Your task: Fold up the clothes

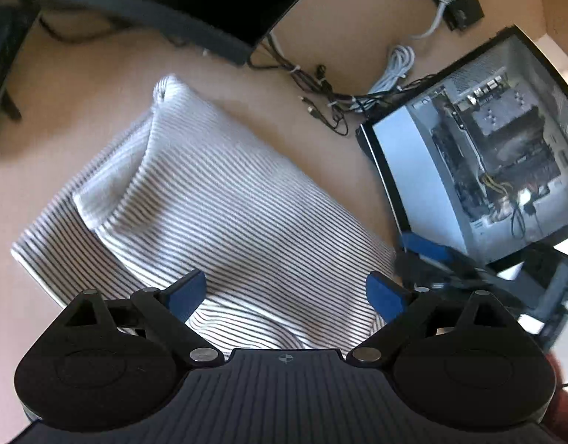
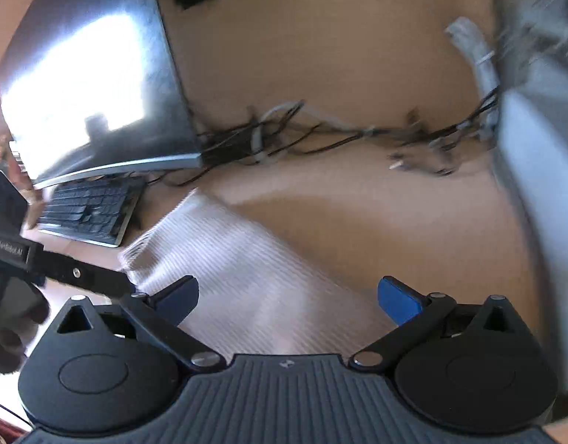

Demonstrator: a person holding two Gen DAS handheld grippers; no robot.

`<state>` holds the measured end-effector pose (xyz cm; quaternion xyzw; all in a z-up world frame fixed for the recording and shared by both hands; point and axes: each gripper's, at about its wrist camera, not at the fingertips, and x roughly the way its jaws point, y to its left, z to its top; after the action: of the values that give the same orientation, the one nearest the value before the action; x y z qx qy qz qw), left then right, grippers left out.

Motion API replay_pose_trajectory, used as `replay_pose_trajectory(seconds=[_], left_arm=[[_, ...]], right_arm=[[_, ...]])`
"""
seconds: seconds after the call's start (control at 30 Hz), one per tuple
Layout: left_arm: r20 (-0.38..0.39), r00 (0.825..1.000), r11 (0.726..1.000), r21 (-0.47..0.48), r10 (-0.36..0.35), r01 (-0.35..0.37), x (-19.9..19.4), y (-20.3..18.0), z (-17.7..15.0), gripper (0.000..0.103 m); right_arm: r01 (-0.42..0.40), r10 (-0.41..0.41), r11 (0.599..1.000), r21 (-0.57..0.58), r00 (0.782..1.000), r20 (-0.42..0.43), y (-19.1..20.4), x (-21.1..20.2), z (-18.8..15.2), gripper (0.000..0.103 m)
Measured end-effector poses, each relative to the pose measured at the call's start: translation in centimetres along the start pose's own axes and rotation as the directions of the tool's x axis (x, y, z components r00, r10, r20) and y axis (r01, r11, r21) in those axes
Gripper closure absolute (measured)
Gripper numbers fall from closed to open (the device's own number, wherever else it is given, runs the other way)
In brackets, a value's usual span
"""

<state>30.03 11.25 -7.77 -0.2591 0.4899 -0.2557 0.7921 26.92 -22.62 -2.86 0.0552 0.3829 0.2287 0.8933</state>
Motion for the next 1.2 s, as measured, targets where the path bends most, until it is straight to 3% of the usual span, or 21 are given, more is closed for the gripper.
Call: replay_pose_trajectory(seconds=[0.03,0.2,0.3,0.47,0.73,0.9,1.0,1.2], left_arm=[[-0.001,1.0,1.0,-0.006,0.01,-0.01,0.3,0.2,0.0,0.006],[-0.005,0.999,0.998,-0.04,0.044,-0.044,1.3,1.2,0.3,0.006],[-0.006,0.998,0.998,-0.038,0.058,-0.058,1.8,1.5,0.7,0.006],[-0.01,0.998,0.998,-0.01,0.063,-0.063,2.6,1.1,1.4,0.004],[-0.006,0.998,0.992,0.104,0.069,-0.068,4.8,-0.4,3.2,0.001],[-0.029,0.995,0.987,0.129,0.098,-0.094,6.0,-1.5,4.9,0.001],[-0.007,0.994,0.982,0.16,0.105,-0.102,5.0,-2.4,4.6,0.001],[0.026,0.997,0.975,0.208,0.076,-0.08,1.3,-3.2,2.4,0.007]], right_arm=[[-0.023,0.023,1.0,0.002,0.999,-0.022,0.1,1.2,0.1,0.0],[0.013,-0.022,0.998,-0.062,0.99,-0.139,0.7,5.3,-1.8,0.0],[0.019,-0.035,0.993,-0.116,0.989,-0.14,1.5,4.8,-3.0,0.0],[0.019,-0.033,0.994,-0.109,0.991,-0.131,2.0,3.4,-5.1,0.0],[0.015,-0.007,0.998,0.067,0.992,-0.129,3.5,0.5,-7.4,0.0],[0.019,0.002,0.971,0.239,0.996,-0.086,3.4,0.2,-8.1,0.0],[0.042,-0.019,0.96,0.277,0.996,-0.085,3.5,0.3,-7.8,0.0],[0.056,-0.04,0.98,0.192,0.995,-0.091,4.2,-0.2,-7.6,0.0]])
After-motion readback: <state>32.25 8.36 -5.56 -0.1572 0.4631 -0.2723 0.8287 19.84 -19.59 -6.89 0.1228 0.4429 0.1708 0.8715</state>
